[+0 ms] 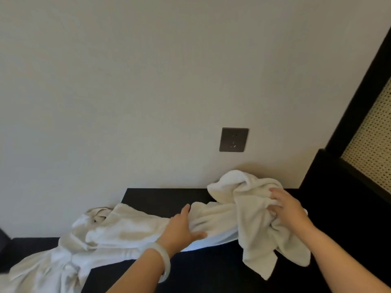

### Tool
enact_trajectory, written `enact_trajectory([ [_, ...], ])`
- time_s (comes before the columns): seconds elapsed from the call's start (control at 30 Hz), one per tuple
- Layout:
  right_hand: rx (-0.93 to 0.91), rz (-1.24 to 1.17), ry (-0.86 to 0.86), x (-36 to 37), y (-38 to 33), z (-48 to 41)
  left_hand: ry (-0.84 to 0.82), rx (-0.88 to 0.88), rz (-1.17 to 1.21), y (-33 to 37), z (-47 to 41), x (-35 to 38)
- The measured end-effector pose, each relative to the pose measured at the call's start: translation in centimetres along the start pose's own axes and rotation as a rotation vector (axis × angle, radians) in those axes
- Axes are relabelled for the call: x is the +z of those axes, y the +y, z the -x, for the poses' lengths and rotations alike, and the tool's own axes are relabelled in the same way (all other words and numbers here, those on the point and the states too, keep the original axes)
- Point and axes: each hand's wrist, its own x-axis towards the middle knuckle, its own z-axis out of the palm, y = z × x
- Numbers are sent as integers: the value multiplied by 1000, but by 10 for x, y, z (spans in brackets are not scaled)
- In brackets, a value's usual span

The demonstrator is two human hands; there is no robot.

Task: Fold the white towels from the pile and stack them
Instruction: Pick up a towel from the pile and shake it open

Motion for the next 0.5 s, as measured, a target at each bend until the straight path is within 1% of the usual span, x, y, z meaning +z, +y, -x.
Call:
enact_trajectory([
  [0.03, 37, 88, -140, -6, 1, -5, -7, 19, -45, 5, 2, 9],
  [0.07, 56, 248, -276, -10, -2, -8, 2, 37, -111, 10, 1, 19],
  [0.1, 72, 407, -340, -8, -7, -12, 13, 36, -167, 13, 1, 25],
  [0.13, 93, 507, -342, -4, -16, -13, 14, 26, -191, 13, 0, 27],
  [0.17, 82, 573, -290, 0, -25, -13, 10, 4, -136, 13, -4, 26],
  [0.23, -107, 615, -83, 21, -38, -9, -5, -94, 137, 8, -15, 13],
  [0.27, -171, 578, -56, 35, -43, -4, 29, -142, 197, 4, -17, 5],
  [0.3, -166, 561, -79, 51, -46, 0, 66, -172, 113, 0, -20, -3],
  [0.37, -54, 743, -190, 82, -41, 8, 97, -169, -320, -11, -24, -10],
  [0.4, -21, 821, -208, 89, -36, 8, 73, -130, -448, -16, -24, -12],
  [0.43, -22, 799, -199, 87, -32, 6, 37, -107, -469, -21, -23, -14],
  [0.47, -17, 653, -175, 79, -27, 2, 35, -90, -396, -23, -21, -17],
  [0.5, 7, 438, -173, 66, -24, -5, 69, -78, -259, -22, -21, -22],
])
